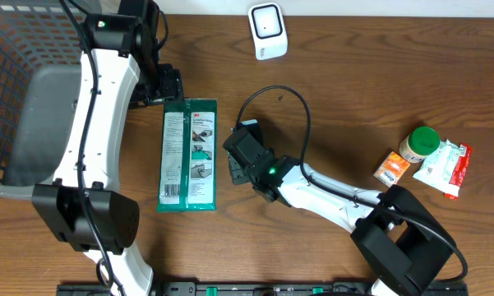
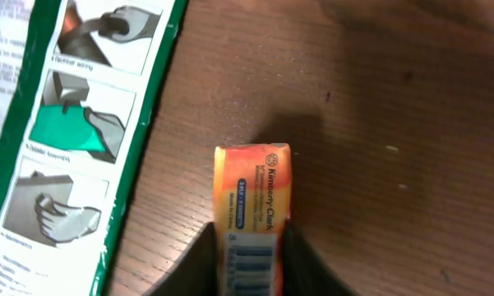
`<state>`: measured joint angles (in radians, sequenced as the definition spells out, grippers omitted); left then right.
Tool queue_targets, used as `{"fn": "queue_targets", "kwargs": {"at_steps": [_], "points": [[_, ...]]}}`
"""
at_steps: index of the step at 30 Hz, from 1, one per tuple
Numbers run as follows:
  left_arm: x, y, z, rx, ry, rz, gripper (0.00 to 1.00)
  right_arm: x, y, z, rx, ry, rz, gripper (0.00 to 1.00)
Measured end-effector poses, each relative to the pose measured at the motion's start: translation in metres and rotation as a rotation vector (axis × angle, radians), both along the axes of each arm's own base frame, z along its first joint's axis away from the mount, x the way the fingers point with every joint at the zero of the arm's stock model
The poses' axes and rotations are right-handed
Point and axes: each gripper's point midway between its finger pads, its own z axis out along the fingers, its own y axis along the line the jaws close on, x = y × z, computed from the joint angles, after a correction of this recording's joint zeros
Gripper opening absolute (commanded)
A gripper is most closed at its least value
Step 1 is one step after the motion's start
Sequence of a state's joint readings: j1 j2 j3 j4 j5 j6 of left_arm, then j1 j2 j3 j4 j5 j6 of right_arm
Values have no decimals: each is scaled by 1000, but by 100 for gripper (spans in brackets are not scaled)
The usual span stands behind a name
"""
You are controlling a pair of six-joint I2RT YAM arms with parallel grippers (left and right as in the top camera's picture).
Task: Scan the item barcode
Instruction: 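Lower the right gripper and close it on the orange tissue pack, then lift the tissue pack and raise it toward the left gripper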
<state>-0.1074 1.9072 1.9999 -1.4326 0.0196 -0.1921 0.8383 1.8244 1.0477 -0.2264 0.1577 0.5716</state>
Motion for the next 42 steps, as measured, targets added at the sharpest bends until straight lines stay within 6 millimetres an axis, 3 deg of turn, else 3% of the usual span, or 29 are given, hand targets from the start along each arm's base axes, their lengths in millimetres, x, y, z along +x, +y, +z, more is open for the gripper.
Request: {"fn": "queue_targets", "kwargs": {"at_steps": [7, 10, 13, 15, 18, 20, 24, 28, 31, 36, 42], "points": [[-1, -5, 0, -29, 6, -17, 80, -5, -6, 0, -25, 21, 0, 1], [0, -20, 1, -104, 2, -79, 80, -9, -13, 13, -23, 26, -3, 1], [0, -44, 5, -235, -11, -188, 80, -3, -21, 58, 61, -21, -21, 1], [-3, -66, 12, -358, -21, -286, 92, 4, -29, 99, 153, -71, -32, 1], [-9, -100, 29, -564, -50, -399, 93, 8, -49, 162, 302, -147, -30, 1], [-12, -116, 41, -679, -76, -448, 88, 7, -68, 197, 393, -183, -28, 1], [-11, -142, 69, -878, -150, -534, 73, 0, -99, 242, 513, -232, -24, 1], [-17, -159, 97, -1055, -220, -629, 71, -6, -123, 271, 595, -277, -19, 1], [-23, -168, 118, -1177, -283, -707, 68, -9, -130, 285, 647, -293, 11, 1], [-29, -185, 138, -1263, -380, -842, 67, -11, -128, 304, 733, -318, 97, 1], [-45, -225, 148, -1301, -447, -1037, 67, -15, -122, 322, 804, -338, 162, 1]]}}
